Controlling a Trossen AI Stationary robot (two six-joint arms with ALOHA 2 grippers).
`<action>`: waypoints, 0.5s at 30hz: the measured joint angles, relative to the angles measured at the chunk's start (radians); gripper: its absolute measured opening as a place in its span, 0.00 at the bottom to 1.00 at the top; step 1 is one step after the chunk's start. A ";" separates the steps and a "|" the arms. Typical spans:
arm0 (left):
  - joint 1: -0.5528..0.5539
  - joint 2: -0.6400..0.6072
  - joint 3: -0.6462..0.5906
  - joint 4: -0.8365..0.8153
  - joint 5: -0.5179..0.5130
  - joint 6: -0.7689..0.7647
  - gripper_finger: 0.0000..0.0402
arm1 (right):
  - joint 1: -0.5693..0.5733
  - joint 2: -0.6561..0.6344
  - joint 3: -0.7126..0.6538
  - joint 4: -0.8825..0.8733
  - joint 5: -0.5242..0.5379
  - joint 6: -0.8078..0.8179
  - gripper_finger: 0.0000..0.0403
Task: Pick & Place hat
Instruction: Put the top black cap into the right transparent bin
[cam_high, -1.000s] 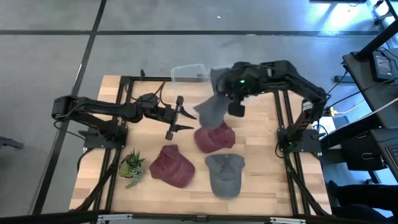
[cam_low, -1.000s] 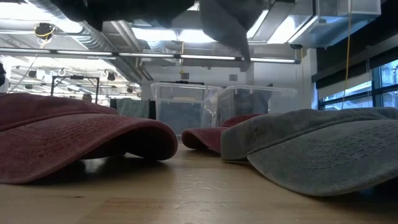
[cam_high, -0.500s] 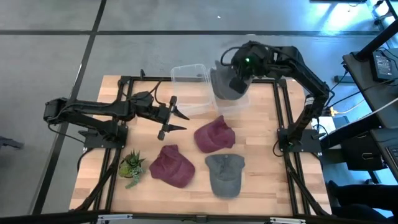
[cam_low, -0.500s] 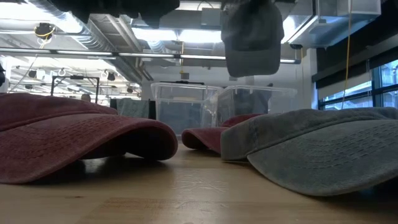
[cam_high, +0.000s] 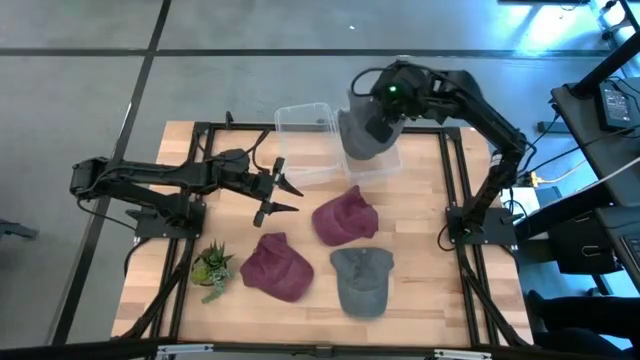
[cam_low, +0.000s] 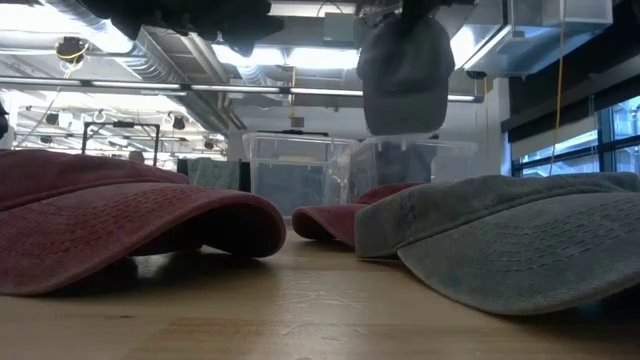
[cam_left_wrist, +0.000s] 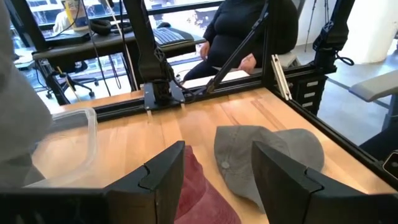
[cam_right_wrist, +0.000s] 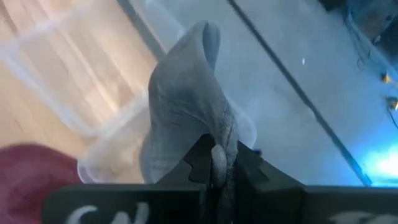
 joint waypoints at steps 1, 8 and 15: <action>-0.001 0.000 0.000 0.000 0.000 0.000 0.45 | -0.001 0.000 -0.027 0.001 0.000 0.006 0.06; -0.002 0.000 0.000 -0.018 0.002 0.000 0.45 | -0.001 0.001 -0.221 0.114 0.000 0.018 0.06; -0.002 0.000 0.000 -0.053 0.002 0.000 0.45 | -0.012 -0.011 -0.406 0.245 0.009 0.013 0.06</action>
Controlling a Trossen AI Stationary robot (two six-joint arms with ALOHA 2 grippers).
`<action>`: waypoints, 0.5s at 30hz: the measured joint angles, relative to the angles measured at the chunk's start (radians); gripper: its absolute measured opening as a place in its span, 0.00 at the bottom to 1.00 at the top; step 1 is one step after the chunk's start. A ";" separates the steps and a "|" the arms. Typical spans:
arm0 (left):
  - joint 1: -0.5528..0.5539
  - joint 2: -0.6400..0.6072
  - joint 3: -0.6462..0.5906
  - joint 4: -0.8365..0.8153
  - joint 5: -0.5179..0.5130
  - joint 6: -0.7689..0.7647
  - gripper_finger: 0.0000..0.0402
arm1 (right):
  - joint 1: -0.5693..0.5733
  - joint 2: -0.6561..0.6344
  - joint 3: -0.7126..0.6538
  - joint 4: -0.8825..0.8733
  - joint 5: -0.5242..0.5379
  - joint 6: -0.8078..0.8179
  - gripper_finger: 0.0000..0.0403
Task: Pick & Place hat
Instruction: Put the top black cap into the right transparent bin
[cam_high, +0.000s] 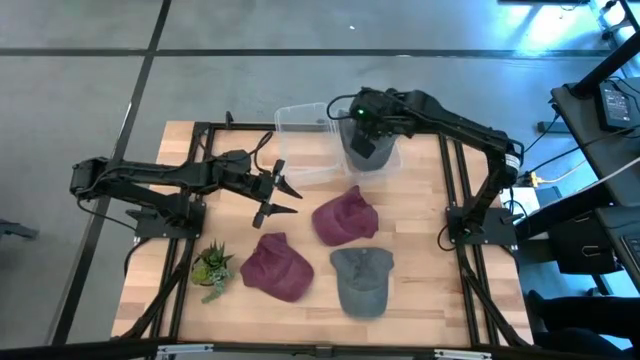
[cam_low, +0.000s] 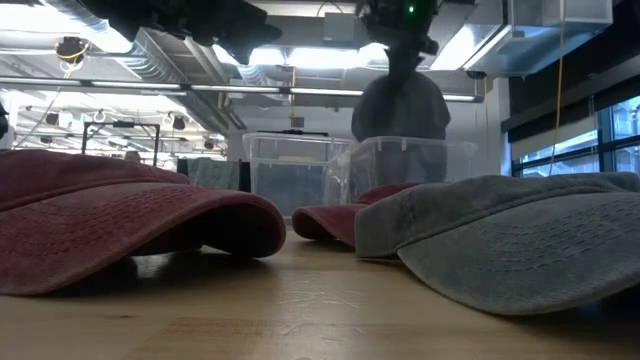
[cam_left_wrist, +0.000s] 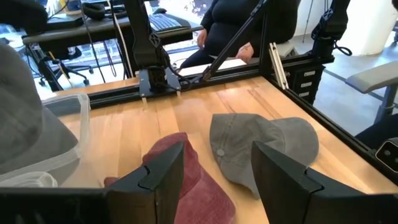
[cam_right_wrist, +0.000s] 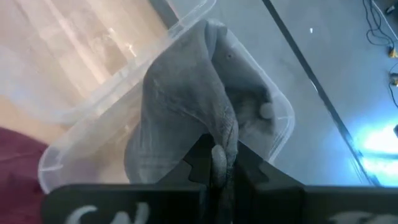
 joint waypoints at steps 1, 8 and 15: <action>0.000 0.000 0.000 0.000 0.000 0.000 0.45 | -0.003 -0.003 -0.023 0.019 0.000 0.003 0.06; 0.000 0.000 0.000 -0.026 0.000 0.000 0.45 | -0.034 -0.044 -0.195 0.162 0.001 0.004 0.06; 0.000 0.000 0.000 -0.048 0.000 0.000 0.45 | -0.065 -0.070 -0.308 0.236 0.001 -0.008 0.11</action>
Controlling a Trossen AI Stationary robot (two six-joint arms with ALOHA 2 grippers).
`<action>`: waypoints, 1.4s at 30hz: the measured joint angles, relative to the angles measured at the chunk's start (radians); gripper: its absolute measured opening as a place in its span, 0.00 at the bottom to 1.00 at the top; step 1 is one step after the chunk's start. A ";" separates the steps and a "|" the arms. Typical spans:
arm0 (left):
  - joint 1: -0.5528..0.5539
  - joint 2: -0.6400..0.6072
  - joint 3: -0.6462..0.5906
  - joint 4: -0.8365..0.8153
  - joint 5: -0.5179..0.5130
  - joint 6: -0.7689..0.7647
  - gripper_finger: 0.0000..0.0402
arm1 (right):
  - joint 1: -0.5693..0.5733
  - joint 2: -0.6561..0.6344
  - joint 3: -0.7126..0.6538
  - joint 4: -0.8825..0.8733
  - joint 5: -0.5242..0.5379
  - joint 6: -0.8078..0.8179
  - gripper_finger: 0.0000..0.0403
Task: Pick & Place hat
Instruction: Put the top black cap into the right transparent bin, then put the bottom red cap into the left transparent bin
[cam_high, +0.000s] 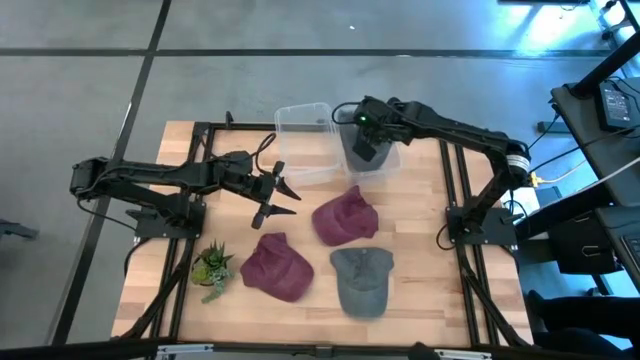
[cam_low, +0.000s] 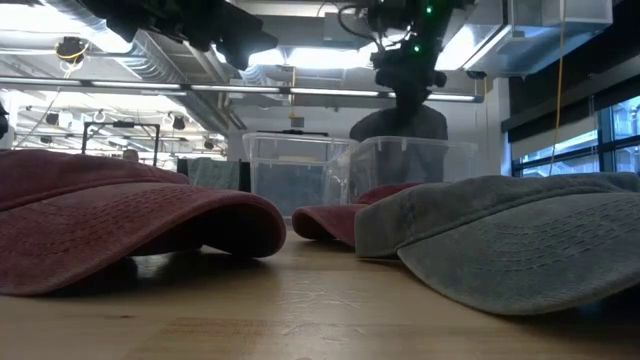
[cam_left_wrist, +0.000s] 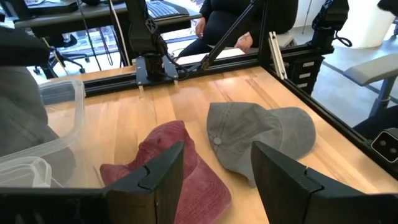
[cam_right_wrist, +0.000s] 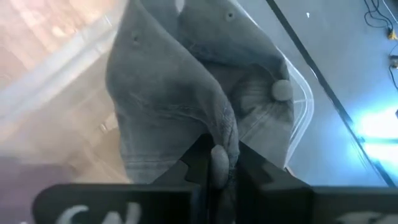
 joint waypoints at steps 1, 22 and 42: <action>0.000 0.000 0.000 0.000 0.000 0.000 0.45 | -0.004 0.000 -0.005 0.002 0.000 -0.010 0.12; 0.000 0.000 0.000 0.003 0.000 -0.034 0.45 | -0.081 -0.003 -0.026 0.016 -0.036 -0.064 0.48; 0.000 0.000 0.000 0.003 0.000 -0.052 0.45 | -0.095 -0.013 0.137 -0.089 -0.103 -0.092 0.69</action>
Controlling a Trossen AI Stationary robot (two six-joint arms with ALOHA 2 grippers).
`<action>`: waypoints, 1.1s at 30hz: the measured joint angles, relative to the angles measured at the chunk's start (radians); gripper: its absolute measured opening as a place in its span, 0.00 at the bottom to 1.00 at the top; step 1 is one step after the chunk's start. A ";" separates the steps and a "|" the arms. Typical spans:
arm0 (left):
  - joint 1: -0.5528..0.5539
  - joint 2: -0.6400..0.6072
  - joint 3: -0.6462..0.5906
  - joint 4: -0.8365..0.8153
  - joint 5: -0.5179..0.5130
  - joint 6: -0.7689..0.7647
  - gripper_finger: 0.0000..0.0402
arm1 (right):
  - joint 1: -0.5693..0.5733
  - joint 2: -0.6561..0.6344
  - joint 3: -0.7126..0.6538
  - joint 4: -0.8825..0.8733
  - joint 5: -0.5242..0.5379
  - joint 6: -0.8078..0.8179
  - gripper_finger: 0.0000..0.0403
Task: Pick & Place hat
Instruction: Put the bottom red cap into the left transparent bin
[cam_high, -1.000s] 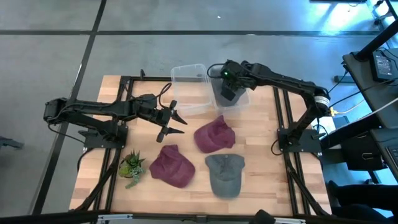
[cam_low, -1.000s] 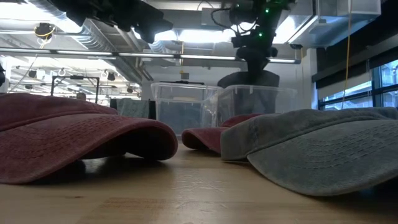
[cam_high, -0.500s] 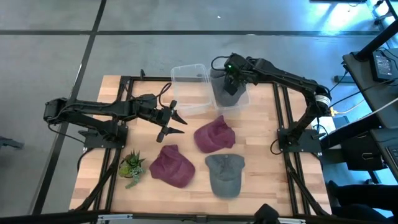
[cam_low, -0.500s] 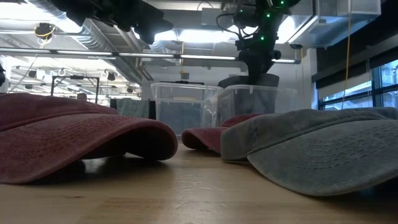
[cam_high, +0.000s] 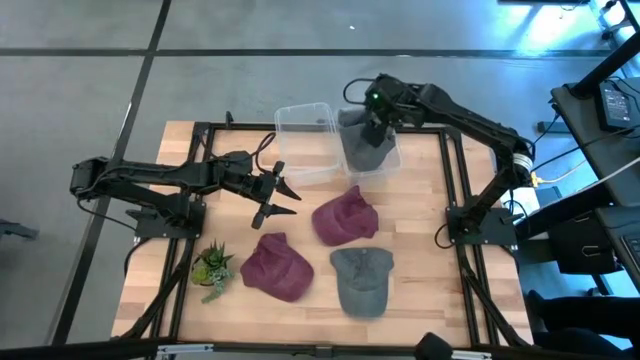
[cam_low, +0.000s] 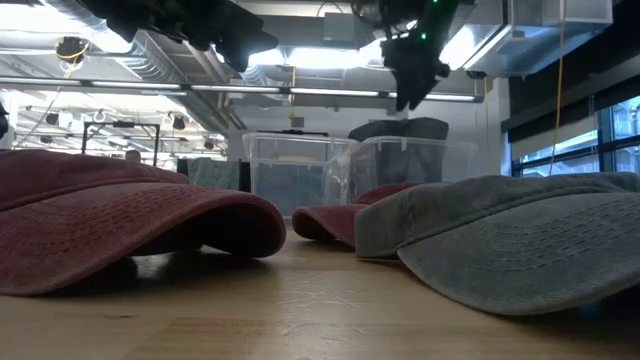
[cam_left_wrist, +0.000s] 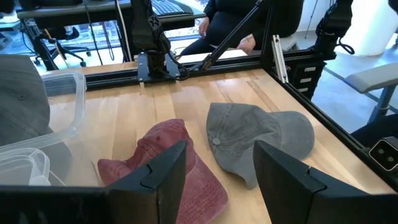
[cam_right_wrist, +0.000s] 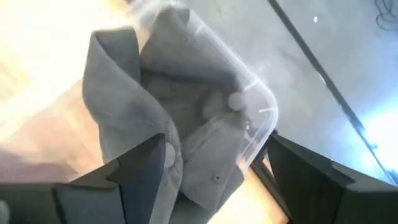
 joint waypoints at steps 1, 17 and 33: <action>0.000 0.000 0.000 0.000 0.000 0.000 0.45 | 0.000 -0.002 0.016 -0.007 0.000 0.001 0.69; -0.003 0.000 0.000 -0.060 0.005 -0.048 0.45 | 0.379 -0.158 -0.126 0.024 -0.054 0.146 0.70; -0.103 0.000 0.000 -0.121 0.023 -0.255 0.49 | 0.645 -0.489 -0.738 0.400 0.079 0.398 0.70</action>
